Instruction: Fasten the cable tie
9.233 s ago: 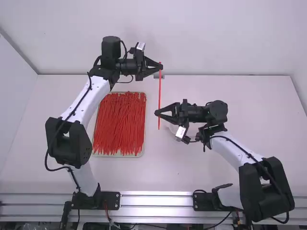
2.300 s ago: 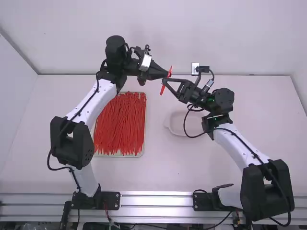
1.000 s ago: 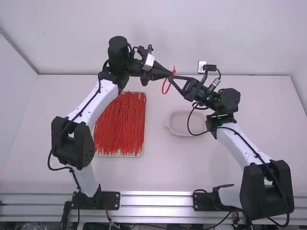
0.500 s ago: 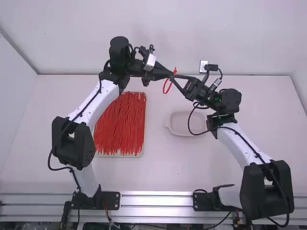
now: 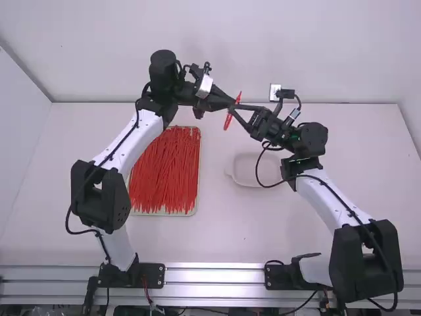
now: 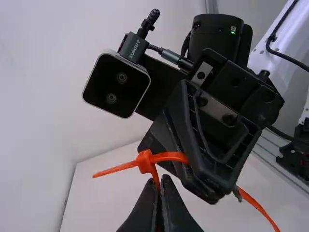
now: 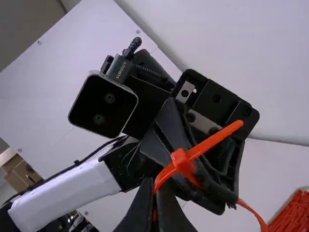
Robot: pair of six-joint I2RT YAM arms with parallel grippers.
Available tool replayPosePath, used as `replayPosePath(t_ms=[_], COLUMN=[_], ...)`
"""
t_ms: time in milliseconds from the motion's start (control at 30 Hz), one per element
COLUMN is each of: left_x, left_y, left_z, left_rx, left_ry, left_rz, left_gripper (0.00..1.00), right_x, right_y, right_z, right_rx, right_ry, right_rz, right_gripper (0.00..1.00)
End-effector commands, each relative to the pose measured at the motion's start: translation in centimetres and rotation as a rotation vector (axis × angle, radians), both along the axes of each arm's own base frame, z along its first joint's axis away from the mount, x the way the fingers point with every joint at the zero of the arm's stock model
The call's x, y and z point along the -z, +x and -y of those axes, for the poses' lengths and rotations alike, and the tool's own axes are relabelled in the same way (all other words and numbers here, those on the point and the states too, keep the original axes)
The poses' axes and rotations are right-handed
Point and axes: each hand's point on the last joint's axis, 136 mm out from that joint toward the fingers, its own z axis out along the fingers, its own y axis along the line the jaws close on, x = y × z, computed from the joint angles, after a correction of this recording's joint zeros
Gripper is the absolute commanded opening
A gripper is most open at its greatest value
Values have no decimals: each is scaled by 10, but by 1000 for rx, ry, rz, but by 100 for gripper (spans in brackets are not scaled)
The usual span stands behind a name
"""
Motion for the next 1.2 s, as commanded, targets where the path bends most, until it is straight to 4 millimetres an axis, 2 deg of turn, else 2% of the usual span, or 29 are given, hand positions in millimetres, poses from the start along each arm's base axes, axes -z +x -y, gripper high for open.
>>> replayPosePath(t_ms=[0,500,1100,1167], left_x=[3,-18,-18,-18], left_y=[-10,-10,-10,-10], left_z=[-2,-6,-7,-7], left_rx=[52,41,40,40], left_ry=[4,5,7,7], left_rz=[-13,-19,-30,-30], left_gripper=[2,2,2,4], right_x=[-14,-5,-6,-6], right_y=[0,-9,-8,-10], right_z=[-1,3,5,2], right_rx=[15,-61,-57,-63], right_ry=[4,-43,-40,-39], right_rz=[69,53,56,57], right_gripper=[0,0,0,0])
